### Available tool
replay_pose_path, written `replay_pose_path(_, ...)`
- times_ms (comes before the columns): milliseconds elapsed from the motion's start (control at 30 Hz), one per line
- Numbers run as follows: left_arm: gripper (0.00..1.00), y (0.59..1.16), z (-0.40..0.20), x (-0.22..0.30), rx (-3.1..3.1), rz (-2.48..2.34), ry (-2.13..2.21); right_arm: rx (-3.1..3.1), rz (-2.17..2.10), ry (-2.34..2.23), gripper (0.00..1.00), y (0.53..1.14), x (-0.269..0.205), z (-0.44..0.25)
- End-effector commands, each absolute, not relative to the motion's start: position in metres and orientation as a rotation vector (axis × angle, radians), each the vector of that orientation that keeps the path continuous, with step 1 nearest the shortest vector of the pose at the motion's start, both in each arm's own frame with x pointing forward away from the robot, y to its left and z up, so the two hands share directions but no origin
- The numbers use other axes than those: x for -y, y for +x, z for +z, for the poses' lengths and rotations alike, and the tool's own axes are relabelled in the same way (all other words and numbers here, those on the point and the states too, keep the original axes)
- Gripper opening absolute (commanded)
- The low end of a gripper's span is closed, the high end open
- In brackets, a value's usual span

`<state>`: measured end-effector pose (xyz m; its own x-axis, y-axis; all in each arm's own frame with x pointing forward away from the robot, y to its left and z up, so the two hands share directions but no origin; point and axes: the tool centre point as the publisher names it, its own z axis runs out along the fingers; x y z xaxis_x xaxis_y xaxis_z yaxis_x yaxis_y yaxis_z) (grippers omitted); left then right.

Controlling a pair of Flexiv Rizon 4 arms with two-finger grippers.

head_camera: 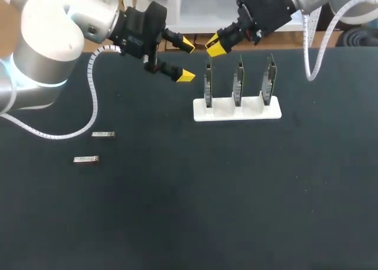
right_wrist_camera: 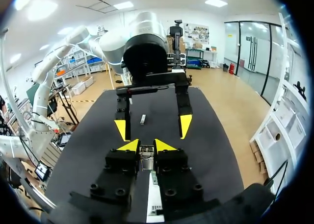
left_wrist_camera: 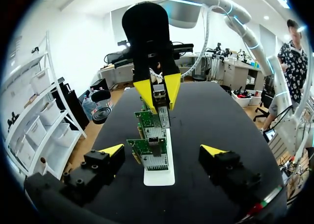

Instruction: Pick up the optical module with the left hand, and insert it into the network port with the right hand.

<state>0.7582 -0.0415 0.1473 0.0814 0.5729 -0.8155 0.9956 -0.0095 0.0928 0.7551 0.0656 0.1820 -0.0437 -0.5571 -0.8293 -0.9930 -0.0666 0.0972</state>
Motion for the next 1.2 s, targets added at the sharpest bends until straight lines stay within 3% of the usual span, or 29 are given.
replay_pose_path(33, 1.0, 0.759, 0.148, 0.042, -1.578, -0.771, 1.671, -1.64, 0.999, -1.679, 0.0, 0.757, -0.067, 0.18)
replay_pose_path(1200, 1.0, 0.759, 0.148, 0.042, -1.578, -0.771, 1.671, -1.606, 1.019, -1.685, 0.0, 0.77, -0.075, 0.171)
